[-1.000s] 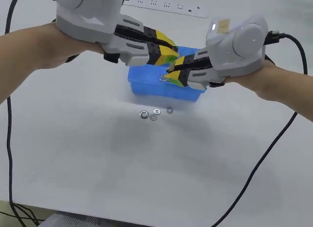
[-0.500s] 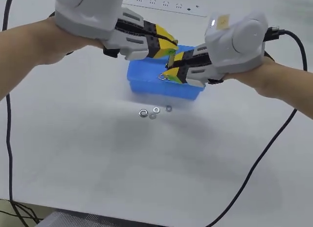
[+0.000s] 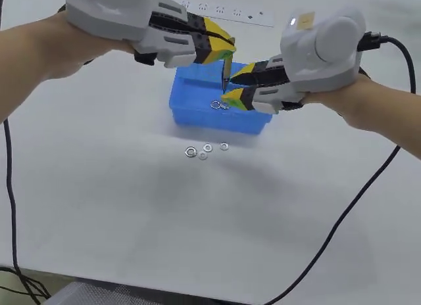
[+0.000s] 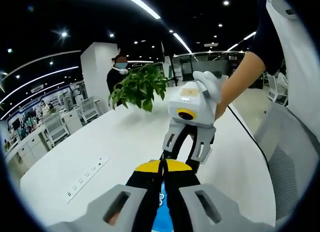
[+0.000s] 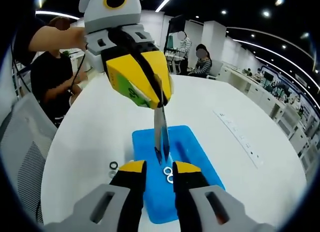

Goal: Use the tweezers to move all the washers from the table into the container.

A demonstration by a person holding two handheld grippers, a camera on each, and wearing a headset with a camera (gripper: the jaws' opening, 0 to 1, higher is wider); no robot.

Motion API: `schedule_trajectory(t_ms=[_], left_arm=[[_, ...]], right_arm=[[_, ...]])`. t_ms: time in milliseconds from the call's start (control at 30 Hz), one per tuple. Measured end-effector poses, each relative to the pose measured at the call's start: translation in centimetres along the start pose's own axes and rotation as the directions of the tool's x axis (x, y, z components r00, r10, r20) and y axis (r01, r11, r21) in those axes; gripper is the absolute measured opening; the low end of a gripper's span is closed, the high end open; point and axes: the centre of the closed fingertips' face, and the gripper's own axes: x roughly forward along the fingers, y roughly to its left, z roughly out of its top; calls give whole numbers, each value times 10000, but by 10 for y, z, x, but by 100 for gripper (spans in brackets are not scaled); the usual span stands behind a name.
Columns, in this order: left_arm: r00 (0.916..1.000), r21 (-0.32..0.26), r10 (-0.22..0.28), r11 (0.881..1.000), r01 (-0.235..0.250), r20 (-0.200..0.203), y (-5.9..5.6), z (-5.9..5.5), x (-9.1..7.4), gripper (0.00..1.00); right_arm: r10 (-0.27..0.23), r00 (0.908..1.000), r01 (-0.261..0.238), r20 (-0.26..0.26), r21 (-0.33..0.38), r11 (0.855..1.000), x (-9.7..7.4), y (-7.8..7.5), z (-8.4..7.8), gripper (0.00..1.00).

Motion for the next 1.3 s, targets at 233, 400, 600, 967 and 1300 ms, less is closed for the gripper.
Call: schedule_trajectory(t_ms=[233, 400, 600, 967, 1300], left_arm=[[9991, 60, 34, 10000, -36, 423, -12, 11, -14, 5], [9945, -286, 292, 9992, -265, 1001, -20, 7, -21, 5], [9945, -462, 452, 9981, -410, 950, -36, -3, -32, 5], [9969, -917, 672, 9938, -632, 414, -60, -30, -38, 5], [9968, -1277, 724, 9895, -677, 328, -73, -43, -34, 5]], right_arm=[[-463, 9986, 450, 256, 498, 9977, -24, 3, 1, 27], [-607, 9975, 570, 351, 968, 9937, -41, 12, -6, 27], [-485, 9988, 468, 119, 1119, 9926, -55, 28, -24, 27], [-162, 9990, 99, 422, 1456, 9893, -61, 57, -34, 34], [207, 9996, -232, 185, 1480, 9887, -59, 83, -51, 45]])
